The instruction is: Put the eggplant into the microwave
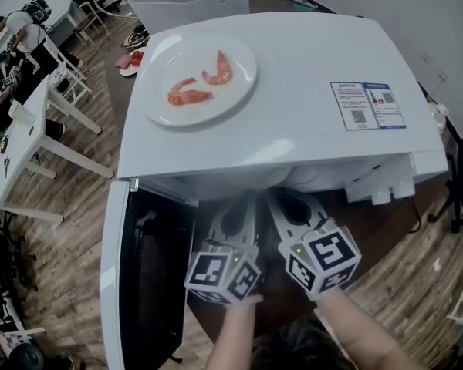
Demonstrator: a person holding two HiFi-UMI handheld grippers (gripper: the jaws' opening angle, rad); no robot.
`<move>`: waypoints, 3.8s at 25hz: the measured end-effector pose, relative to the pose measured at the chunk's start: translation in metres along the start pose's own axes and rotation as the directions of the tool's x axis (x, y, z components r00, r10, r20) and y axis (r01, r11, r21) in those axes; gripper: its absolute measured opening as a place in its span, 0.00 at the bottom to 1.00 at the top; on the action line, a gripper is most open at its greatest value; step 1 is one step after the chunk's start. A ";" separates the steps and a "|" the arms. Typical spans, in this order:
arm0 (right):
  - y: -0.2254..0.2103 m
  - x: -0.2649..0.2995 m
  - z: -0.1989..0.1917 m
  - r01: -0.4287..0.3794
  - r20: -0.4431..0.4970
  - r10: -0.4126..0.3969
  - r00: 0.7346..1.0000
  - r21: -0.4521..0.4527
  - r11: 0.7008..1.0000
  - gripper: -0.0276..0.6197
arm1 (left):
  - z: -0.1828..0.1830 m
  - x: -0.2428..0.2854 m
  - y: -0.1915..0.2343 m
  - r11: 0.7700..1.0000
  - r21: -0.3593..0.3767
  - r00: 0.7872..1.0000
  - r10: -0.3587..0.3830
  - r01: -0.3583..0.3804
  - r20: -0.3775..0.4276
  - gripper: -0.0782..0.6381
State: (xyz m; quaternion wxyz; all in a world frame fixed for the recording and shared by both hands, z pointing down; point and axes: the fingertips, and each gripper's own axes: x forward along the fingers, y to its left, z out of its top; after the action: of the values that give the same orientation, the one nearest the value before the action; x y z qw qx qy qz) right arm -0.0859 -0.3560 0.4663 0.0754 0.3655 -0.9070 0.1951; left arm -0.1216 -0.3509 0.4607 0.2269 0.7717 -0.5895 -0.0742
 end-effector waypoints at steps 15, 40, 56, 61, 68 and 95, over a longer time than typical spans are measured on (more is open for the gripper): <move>-0.002 0.009 0.006 -0.013 -0.002 0.013 1.000 0.019 1.000 0.05 | 0.005 0.011 0.003 1.000 -0.008 1.000 -0.002 0.002 0.003 0.11; 0.033 -0.009 0.008 -0.095 0.050 0.095 0.994 -0.009 0.995 0.05 | 0.004 -0.016 0.001 1.000 -0.002 1.000 0.004 -0.004 0.005 0.11; 0.068 -0.067 0.004 -0.054 0.062 0.061 0.996 -0.106 0.993 0.05 | -0.005 -0.080 -0.042 0.997 0.075 0.999 -0.036 0.035 0.017 0.11; 0.078 -0.091 0.002 -0.067 0.030 0.070 0.997 -0.103 0.992 0.04 | -0.010 -0.105 -0.058 0.995 0.080 0.998 -0.061 0.061 0.003 0.11; 0.098 -0.124 -0.001 -0.080 0.006 0.082 0.997 -0.144 0.986 0.04 | -0.011 -0.135 -0.077 0.990 0.111 0.996 -0.087 0.088 -0.013 0.11; 0.167 -0.221 0.026 -0.128 0.031 0.133 0.991 -0.129 0.983 0.04 | 0.031 -0.221 -0.143 0.971 0.193 0.989 -0.145 0.143 -0.006 0.11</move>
State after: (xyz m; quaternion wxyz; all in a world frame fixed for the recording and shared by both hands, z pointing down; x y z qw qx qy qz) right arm -0.0417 -0.1173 0.3306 0.0676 0.3034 -0.9409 0.1343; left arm -0.0736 -0.1217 0.3365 0.1424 0.8305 -0.5373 -0.0360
